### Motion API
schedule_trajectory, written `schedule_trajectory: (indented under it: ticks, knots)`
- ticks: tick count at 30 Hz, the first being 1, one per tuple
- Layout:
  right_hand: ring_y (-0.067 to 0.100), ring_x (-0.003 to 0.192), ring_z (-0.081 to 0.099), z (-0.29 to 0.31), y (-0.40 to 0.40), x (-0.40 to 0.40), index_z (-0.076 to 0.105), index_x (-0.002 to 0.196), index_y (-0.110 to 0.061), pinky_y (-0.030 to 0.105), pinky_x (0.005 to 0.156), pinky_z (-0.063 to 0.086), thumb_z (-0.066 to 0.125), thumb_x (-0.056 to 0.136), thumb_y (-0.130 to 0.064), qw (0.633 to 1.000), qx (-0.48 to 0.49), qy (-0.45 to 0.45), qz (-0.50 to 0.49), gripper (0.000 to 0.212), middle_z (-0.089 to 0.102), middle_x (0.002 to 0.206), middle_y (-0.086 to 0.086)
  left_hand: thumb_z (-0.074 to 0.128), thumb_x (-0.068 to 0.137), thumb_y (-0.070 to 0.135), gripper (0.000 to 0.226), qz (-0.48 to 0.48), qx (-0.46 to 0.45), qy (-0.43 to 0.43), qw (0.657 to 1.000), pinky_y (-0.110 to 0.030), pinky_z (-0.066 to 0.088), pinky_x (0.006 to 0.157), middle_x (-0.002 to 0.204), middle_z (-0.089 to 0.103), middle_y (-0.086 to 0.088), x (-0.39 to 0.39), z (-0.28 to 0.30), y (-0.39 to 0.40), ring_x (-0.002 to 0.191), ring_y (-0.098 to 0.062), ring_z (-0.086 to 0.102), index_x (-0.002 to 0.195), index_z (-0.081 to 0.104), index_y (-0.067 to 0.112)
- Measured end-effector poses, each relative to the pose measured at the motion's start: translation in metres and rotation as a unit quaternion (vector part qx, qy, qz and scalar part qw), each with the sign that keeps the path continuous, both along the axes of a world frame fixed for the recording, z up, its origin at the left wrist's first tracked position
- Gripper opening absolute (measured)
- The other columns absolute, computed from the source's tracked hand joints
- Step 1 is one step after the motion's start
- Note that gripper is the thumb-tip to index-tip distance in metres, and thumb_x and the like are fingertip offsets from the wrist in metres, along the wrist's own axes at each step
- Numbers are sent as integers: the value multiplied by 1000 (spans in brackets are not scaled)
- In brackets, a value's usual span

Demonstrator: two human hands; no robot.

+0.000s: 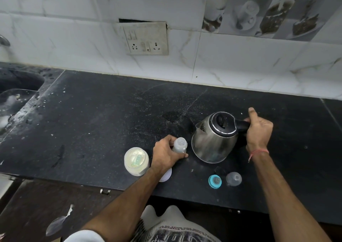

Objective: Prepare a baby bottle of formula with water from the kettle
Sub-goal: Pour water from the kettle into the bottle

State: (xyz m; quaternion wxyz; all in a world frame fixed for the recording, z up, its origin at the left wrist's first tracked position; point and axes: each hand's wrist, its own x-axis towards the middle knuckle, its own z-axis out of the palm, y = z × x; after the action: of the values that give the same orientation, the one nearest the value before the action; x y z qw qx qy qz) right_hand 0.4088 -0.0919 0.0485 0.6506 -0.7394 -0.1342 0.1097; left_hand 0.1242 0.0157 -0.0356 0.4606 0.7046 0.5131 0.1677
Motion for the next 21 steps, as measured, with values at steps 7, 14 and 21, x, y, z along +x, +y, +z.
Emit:
schedule_trajectory:
  ticks: [7, 14, 21]
  knots:
    - [8, 48, 52, 7, -8, -5, 70, 60, -15, 22, 54, 49, 73, 104, -37, 1000, 6, -6, 19, 49, 57, 56, 4, 110, 57, 38, 56, -18, 6, 29, 999, -37, 64, 93, 96, 80, 18, 2, 7, 0, 93, 0, 75, 97, 71, 34]
    - [13, 103, 61, -6, -24, -34, 63, 113, -27, 38, 101, 49, 46, 107, -66, 991, 45, 62, -111, 43, 67, 111, 4, 105, 58, 53, 60, -62, 49, 104, 991, -42, 64, 87, 92, 77, 15, 6, 17, -8, 90, -12, 75, 102, 68, 35]
    - [10, 85, 62, -45, -68, -94, 53, 118, -23, 41, 93, 56, 71, 105, -25, 985, -9, 106, -133, 23, 65, 97, -2, 96, 71, 58, 55, -114, 108, 100, 983, -50, 60, 94, 98, 78, 10, 6, 15, -28, 100, -23, 74, 110, 68, 31]
